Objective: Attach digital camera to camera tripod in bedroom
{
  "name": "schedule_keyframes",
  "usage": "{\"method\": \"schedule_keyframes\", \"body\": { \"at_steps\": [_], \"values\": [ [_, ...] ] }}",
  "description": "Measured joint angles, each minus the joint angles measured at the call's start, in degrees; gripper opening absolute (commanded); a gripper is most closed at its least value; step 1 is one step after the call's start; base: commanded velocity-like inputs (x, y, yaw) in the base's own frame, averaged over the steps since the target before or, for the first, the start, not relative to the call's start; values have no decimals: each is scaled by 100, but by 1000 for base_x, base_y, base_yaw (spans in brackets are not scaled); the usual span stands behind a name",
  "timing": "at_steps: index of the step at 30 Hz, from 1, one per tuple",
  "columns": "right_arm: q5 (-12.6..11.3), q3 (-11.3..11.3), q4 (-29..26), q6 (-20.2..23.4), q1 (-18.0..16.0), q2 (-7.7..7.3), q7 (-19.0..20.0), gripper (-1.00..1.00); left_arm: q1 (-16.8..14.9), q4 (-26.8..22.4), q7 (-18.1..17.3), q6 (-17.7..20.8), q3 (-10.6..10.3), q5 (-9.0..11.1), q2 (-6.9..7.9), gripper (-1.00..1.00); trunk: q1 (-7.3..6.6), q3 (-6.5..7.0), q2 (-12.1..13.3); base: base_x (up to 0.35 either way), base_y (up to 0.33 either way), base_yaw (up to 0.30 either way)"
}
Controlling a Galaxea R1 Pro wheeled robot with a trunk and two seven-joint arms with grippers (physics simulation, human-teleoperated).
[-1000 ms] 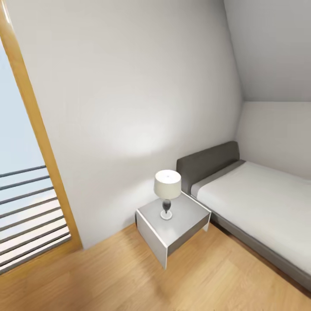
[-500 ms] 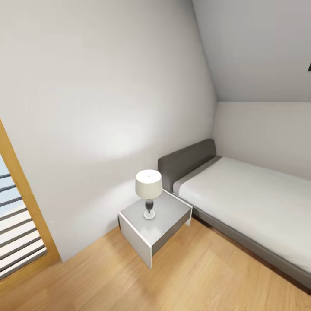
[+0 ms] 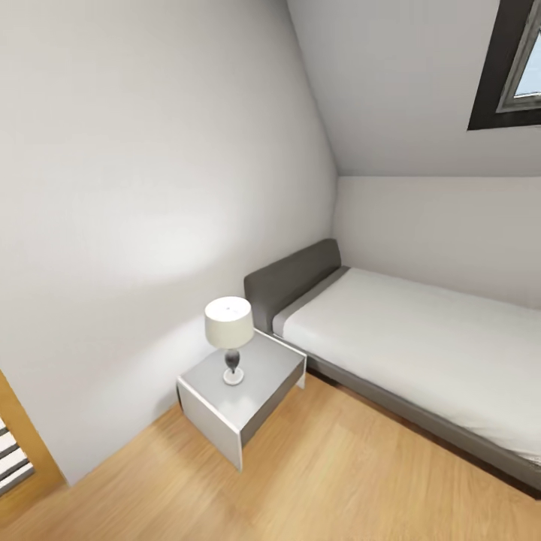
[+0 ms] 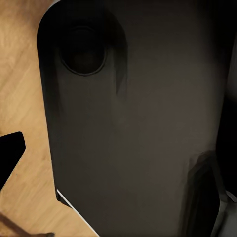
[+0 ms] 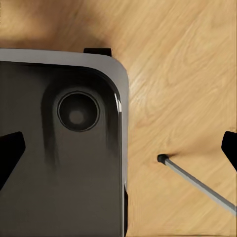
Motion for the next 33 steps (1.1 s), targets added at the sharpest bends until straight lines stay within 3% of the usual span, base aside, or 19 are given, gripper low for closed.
{"method": "schedule_keyframes", "body": {
  "at_steps": [13,33],
  "values": [
    [0,0,0,-1,0,0,-2,100,0,-2,0,0,3,0,0,100,0,0,0,0,232,-300],
    [0,0,0,-5,0,0,-8,100,1,-1,0,0,2,0,0,100,0,0,0,0,16,-300]
  ]
}}
